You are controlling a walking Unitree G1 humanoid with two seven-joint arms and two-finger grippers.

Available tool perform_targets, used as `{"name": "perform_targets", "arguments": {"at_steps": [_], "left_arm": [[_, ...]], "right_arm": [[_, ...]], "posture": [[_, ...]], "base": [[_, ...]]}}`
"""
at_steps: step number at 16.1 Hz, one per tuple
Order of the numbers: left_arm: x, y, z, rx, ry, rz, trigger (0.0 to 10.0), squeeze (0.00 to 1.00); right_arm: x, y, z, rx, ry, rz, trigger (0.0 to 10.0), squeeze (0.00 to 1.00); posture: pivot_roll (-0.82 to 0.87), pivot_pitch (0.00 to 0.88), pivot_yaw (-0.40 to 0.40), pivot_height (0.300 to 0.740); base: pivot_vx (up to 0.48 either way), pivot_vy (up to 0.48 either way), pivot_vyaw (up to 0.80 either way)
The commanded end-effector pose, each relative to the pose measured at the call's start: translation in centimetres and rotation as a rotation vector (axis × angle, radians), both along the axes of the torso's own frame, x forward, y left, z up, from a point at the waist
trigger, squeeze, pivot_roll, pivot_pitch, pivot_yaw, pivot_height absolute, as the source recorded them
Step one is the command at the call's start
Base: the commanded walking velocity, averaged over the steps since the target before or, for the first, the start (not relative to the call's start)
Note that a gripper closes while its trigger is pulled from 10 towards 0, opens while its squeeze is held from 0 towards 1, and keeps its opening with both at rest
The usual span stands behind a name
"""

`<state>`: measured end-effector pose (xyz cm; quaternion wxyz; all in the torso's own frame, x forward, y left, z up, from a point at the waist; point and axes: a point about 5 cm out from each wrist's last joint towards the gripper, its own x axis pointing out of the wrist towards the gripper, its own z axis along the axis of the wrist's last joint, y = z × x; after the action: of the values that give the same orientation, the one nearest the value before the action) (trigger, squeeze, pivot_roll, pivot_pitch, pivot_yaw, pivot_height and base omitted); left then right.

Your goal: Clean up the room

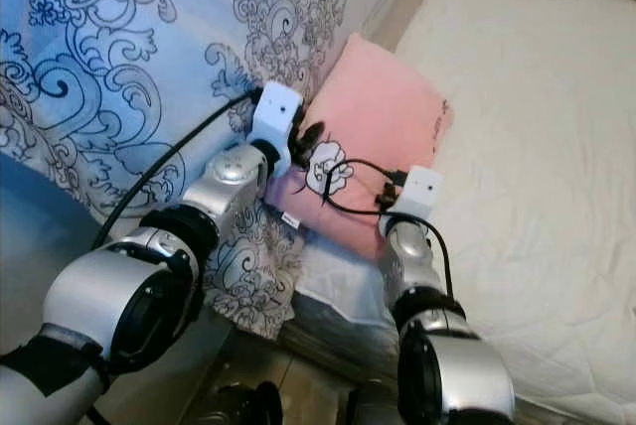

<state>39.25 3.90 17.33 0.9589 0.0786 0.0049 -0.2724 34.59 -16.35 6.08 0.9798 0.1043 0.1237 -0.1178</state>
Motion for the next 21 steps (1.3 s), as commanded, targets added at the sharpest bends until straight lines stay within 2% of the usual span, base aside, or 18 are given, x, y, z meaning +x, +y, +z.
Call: {"name": "perform_targets", "arguments": {"at_steps": [1, 2, 3, 5, 7, 8, 9, 10, 11, 12, 13, 14, 15, 17, 18, 19, 21], "left_arm": [[0.6, 2.1, 1.3, 0.005, -0.078, 0.02, 10.0, 1.0], [0.8, 3.7, 1.7, -0.017, -0.113, 0.028, 10.0, 1.0], [0.9, 4.5, 2.1, -0.033, -0.133, 0.028, 10.0, 1.0], [0.3, 5.8, 2.7, -0.045, -0.206, -0.025, 10.0, 1.0], [-1.6, 6.1, 1.2, -0.035, -0.224, -0.1, 10.0, 1.0], [-2.1, 6.0, 0.6, -0.032, -0.221, -0.113, 10.0, 1.0], [-3.5, 6.2, -0.5, -0.076, -0.199, -0.106, 10.0, 1.0], [-4.5, 6.7, -1.5, -0.118, -0.162, -0.072, 10.0, 1.0], [-5.1, 7.2, -2.2, -0.152, -0.141, -0.045, 10.0, 1.0], [-5.6, 7.9, -2.8, -0.169, -0.133, 0.001, 10.0, 1.0], [-6.8, 9.1, -4.1, -0.22, -0.11, 0.115, 10.0, 1.0], [-7.7, 8.7, -4.8, -0.245, -0.095, 0.154, 10.0, 0.0], [-7.8, 8.3, -4.9, -0.258, -0.085, 0.155, 10.0, 0.0], [-7.4, 7.8, -5.0, -0.227, -0.074, 0.165, 10.0, 0.0], [-7.2, 7.9, -5.3, -0.213, -0.063, 0.175, 10.0, 0.0], [-7.1, 8.5, -6.3, -0.206, -0.021, 0.198, 10.0, 0.0], [-7.0, 8.2, -6.1, -0.214, -0.025, 0.194, 10.0, 0.0]], "right_arm": [[-0.4, -0.1, -0.2, -0.028, -0.013, -0.013, 10.0, 1.0], [-1.1, -0.8, -0.5, -0.037, -0.041, -0.047, 10.0, 1.0], [-1.7, -1.2, -0.7, -0.055, -0.053, -0.063, 10.0, 1.0], [-3.5, -2.1, -0.6, -0.107, -0.114, -0.089, 10.0, 1.0], [-5.9, -2.8, 0.9, -0.223, -0.202, -0.099, 10.0, 1.0], [-6.6, -3.0, 1.2, -0.254, -0.218, -0.096, 10.0, 1.0], [-8.5, -3.8, 1.6, -0.34, -0.232, -0.118, 10.0, 1.0], [-9.9, -4.8, 1.3, -0.379, -0.206, -0.143, 10.0, 1.0], [-10.6, -5.4, 1.0, -0.394, -0.178, -0.15, 10.0, 1.0], [-11.0, -5.5, 0.6, -0.385, -0.158, -0.119, 10.0, 1.0], [-11.4, -5.0, 0.8, -0.425, -0.193, -0.037, 10.0, 1.0], [-11.4, -5.3, 0.5, -0.448, -0.171, -0.06, 10.0, 0.0], [-11.3, -5.5, 0.0, -0.429, -0.134, -0.087, 10.0, 0.0], [-11.4, -5.3, -0.5, -0.394, -0.094, -0.101, 10.0, 0.0], [-11.4, -4.9, -0.4, -0.38, -0.103, -0.086, 10.0, 0.0], [-10.9, -3.7, 0.6, -0.387, -0.171, -0.008, 10.0, 0.0], [-10.0, -2.8, 1.3, -0.41, -0.203, 0.042, 10.0, 0.0]], "posture": [[-0.05, 0.058, 0.059, 0.74], [-0.04, 0.028, 0.056, 0.74], [-0.04, 0.0, 0.053, 0.74], [-0.02, 0.0, 0.047, 0.74], [0.0, 0.0, 0.039, 0.74], [0.0, 0.0, 0.04, 0.74], [0.0, 0.0, 0.039, 0.74], [0.0, 0.0, 0.035, 0.74], [0.0, 0.0, 0.028, 0.74], [0.0, 0.0, 0.031, 0.74], [-0.04, 0.0, 0.05, 0.74], [-0.03, 0.0, 0.039, 0.74], [-0.03, 0.0, 0.039, 0.74], [-0.04, 0.0, 0.034, 0.74], [-0.05, 0.0, 0.031, 0.74], [-0.05, 0.0, 0.027, 0.74], [-0.05, 0.0, 0.029, 0.74]], "base": [[0.0, 0.0, 0.0], [0.0, 0.0, 0.0], [0.0, 0.0, 0.0], [0.0, 0.0, 0.0], [0.0, 0.0, 0.0], [0.0, 0.0, 0.0], [0.0, 0.0, 0.0], [0.0, 0.0, 0.0], [0.0, 0.0, 0.0], [0.0, -0.36, 0.0], [0.0, -0.439, 0.0], [0.0, -0.439, 0.0], [0.0, -0.439, 0.0], [0.0, -0.446, 0.0], [0.0, -0.45, 0.0], [0.0, -0.45, 0.0], [0.0, -0.45, -0.32]]}}
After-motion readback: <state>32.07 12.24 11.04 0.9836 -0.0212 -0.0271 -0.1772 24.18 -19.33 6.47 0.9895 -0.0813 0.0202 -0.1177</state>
